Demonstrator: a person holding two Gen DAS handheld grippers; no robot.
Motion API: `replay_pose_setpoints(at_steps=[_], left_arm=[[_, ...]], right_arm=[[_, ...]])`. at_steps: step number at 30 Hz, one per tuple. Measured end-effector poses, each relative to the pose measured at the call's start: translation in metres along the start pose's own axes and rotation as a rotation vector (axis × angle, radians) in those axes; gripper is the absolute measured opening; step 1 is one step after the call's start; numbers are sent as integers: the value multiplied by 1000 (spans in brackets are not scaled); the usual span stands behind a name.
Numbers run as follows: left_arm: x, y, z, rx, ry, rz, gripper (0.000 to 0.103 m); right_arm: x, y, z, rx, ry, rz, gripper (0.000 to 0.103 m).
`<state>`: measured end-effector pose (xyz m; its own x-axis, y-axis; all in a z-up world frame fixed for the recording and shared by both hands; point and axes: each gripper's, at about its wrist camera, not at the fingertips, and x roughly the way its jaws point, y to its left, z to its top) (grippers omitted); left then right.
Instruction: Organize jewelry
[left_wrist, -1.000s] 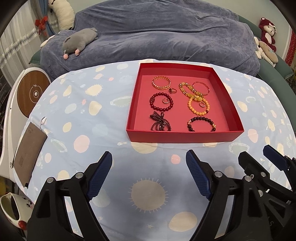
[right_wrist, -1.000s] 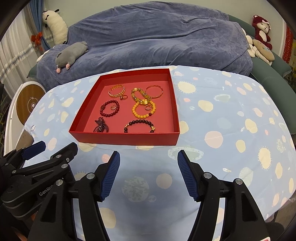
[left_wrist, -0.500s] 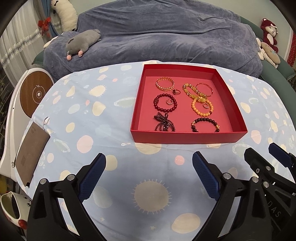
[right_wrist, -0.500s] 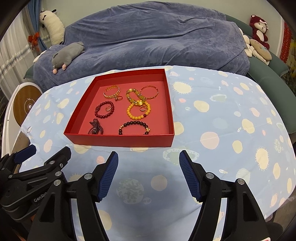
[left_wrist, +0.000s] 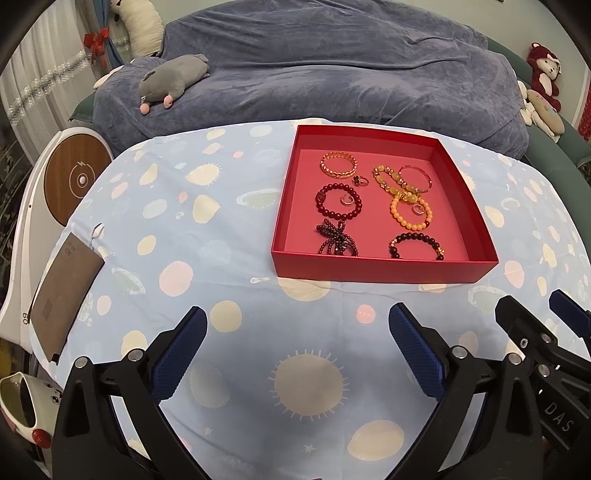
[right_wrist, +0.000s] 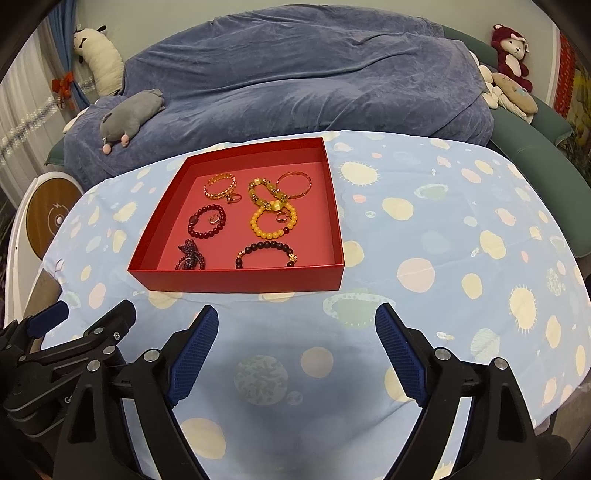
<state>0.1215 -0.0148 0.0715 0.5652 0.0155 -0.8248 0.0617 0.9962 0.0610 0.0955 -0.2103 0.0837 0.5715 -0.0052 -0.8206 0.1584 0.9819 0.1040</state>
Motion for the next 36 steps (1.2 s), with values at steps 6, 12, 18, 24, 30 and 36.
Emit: replay_pose_setpoints(at_steps=[6,12,18,24,30,36], left_arm=[[-2,2,-2,-2,-5,12,95],[-1,3,-3,1,-7,16,96],[-1,3,-5,3,-9,12,96],[-2,2,-6,6,-8,16,96],[-1,2,-6,9,-8,18,96],[-1,2,-7,7,-4,18,96]], right_arm=[[-3,1,-2,-16,-12,-8,94],[-4,1,-3,-20,-11,-6,96],[-2,1,-4,-16,-4,-7,96],[-2,1,-5,-17,-6,-19,96],[-2,1,-5,-19,-9,-23,96],[-3,-1,-6,-25,-12,-31,96]])
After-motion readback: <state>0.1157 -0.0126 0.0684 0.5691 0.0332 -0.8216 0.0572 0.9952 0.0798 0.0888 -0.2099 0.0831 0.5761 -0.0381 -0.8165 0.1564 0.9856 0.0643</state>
